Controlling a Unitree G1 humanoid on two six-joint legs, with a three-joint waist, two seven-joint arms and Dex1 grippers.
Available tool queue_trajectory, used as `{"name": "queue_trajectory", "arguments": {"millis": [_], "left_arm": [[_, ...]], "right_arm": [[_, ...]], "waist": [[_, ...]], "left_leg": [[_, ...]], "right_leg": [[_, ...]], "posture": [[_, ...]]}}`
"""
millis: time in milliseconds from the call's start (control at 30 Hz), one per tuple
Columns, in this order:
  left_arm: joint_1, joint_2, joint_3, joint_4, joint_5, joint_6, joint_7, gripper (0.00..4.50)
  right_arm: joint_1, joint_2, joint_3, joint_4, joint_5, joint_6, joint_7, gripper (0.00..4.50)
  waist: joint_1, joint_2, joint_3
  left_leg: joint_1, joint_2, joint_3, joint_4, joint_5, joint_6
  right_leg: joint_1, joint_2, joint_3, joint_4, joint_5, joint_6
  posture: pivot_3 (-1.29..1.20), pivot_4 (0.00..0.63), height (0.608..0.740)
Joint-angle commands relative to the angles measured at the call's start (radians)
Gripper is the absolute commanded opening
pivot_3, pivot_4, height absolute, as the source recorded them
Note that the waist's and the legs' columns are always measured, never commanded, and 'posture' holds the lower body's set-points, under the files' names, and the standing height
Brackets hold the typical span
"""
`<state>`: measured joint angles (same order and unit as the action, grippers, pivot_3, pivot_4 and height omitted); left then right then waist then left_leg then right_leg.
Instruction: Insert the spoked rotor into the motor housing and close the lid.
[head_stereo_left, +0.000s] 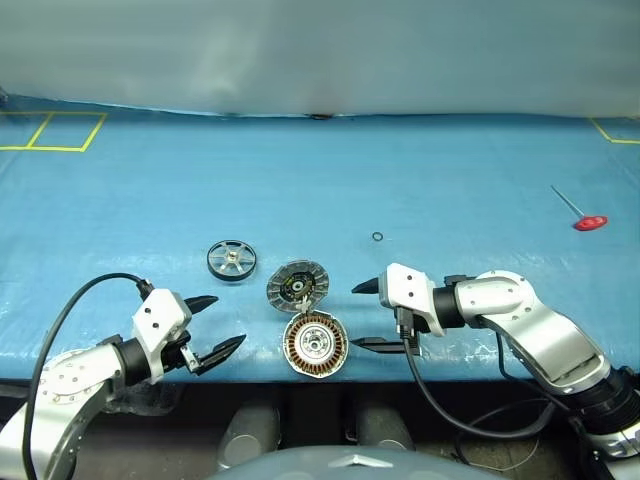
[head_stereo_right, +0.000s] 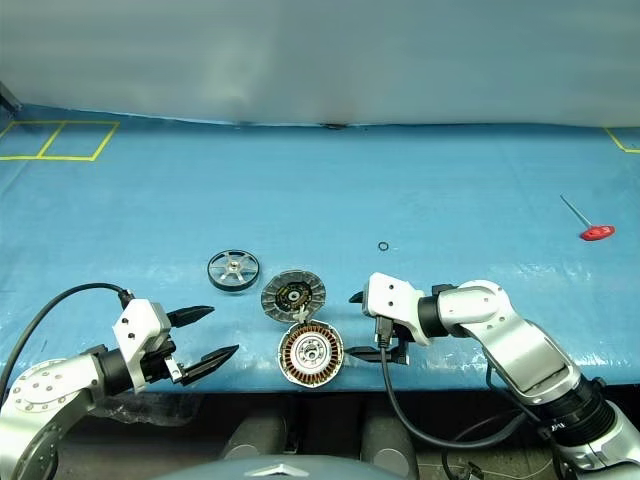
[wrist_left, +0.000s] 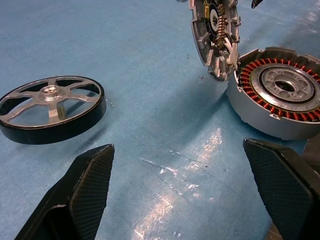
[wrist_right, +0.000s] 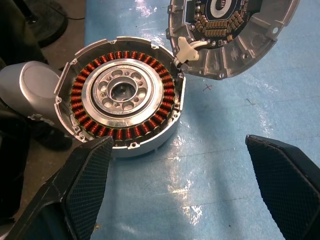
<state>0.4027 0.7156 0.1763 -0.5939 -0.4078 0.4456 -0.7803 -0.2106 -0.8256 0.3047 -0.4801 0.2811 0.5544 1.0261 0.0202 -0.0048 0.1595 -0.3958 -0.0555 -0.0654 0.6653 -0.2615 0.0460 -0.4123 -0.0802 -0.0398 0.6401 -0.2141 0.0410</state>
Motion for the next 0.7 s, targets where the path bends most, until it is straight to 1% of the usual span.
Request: {"name": "queue_trajectory", "arguments": {"millis": [33,233,400,533,700], "left_arm": [[0.002,-0.003,0.001,-0.033,0.000,-0.017,0.002,4.49],[0.004,-0.008,0.002,-0.035,0.003,-0.014,0.003,4.49],[0.009,-0.020,-0.006,-0.031,0.006,-0.019,0.007,4.49],[0.004,-0.026,-0.018,-0.028,0.009,-0.022,0.011,4.49],[-0.008,-0.029,-0.030,-0.025,0.011,-0.022,0.016,4.49]], "right_arm": [[-0.008,-0.013,-0.024,-0.022,-0.003,-0.019,0.010,4.49],[-0.081,-0.067,0.028,-0.086,-0.028,-0.019,0.088,4.49],[-0.186,-0.101,0.113,-0.130,-0.068,-0.028,0.188,4.49],[-0.280,-0.080,0.209,-0.138,-0.109,-0.058,0.275,4.49],[-0.388,-0.049,0.321,-0.104,-0.186,-0.139,0.380,4.49]], "waist": [[0.000,0.000,0.000],[-0.002,0.000,0.000],[-0.003,0.000,0.000],[-0.002,0.000,0.000],[-0.004,0.000,0.000]], "left_leg": [[0.000,0.000,0.000,0.000,0.000,0.000],[0.000,0.000,0.000,0.000,0.000,0.000],[0.000,0.000,0.000,0.000,0.000,0.000],[0.000,0.000,0.000,0.000,0.000,0.000],[0.000,0.000,0.000,0.000,0.000,0.000]], "right_leg": [[0.000,0.000,0.000,0.000,0.000,0.000],[0.000,0.000,0.000,0.000,0.000,0.000],[0.000,0.000,-0.001,0.000,0.000,0.001],[-0.001,0.000,-0.001,0.000,0.000,0.001],[-0.001,0.000,-0.001,0.000,0.001,0.002]], "posture": [[0.00,0.150,0.740],[0.00,0.150,0.740],[0.00,0.150,0.740],[0.00,0.150,0.740],[0.00,0.150,0.740]]}}
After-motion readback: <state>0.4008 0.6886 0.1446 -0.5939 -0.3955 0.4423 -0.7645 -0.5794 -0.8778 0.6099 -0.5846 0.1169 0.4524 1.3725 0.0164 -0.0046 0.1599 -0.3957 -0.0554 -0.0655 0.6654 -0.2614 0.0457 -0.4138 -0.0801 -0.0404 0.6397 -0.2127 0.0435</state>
